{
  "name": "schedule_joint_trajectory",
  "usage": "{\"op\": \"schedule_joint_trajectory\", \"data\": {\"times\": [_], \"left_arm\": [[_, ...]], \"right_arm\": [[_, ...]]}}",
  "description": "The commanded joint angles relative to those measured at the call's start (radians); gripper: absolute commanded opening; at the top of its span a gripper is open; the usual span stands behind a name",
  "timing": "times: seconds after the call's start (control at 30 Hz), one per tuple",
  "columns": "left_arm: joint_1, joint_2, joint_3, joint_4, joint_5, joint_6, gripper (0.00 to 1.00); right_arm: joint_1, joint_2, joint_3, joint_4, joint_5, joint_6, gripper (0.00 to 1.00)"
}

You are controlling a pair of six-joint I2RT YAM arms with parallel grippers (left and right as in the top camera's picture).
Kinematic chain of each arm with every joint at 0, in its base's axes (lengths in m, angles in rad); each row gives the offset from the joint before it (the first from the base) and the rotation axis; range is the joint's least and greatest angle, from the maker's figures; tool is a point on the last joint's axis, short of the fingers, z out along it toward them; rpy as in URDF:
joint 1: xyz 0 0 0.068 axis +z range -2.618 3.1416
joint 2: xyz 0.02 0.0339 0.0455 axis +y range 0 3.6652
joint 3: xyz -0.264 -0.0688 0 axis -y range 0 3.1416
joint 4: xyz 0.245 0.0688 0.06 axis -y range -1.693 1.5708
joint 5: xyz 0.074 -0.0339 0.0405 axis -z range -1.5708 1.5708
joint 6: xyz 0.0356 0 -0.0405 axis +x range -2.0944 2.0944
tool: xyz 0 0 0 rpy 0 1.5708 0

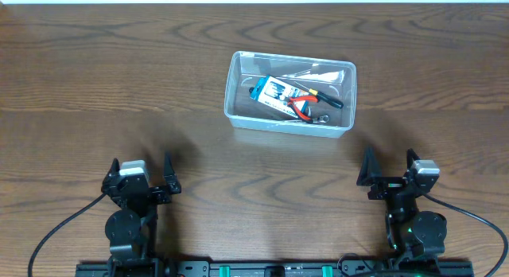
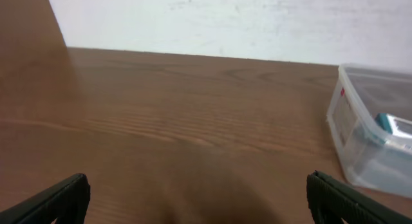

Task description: Pack container

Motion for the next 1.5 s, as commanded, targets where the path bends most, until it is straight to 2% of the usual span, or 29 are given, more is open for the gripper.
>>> {"op": "schedule_joint_trajectory", "data": {"times": [0.0,0.37,1.47], "left_arm": [[-0.003,-0.009,-0.017,-0.032,-0.001,0.058,0.98],[-0.061,-0.008,-0.017,-0.033,-0.001,0.058,0.98],[-0.061,-0.006,-0.017,-0.033,-0.001,0.058,0.98]], "right_arm": [[-0.007,-0.01,-0.002,-0.003,0.01,-0.006,0.99],[-0.007,-0.01,-0.002,-0.003,0.01,-0.006,0.99],[-0.007,-0.01,-0.002,-0.003,0.01,-0.006,0.99]]}}
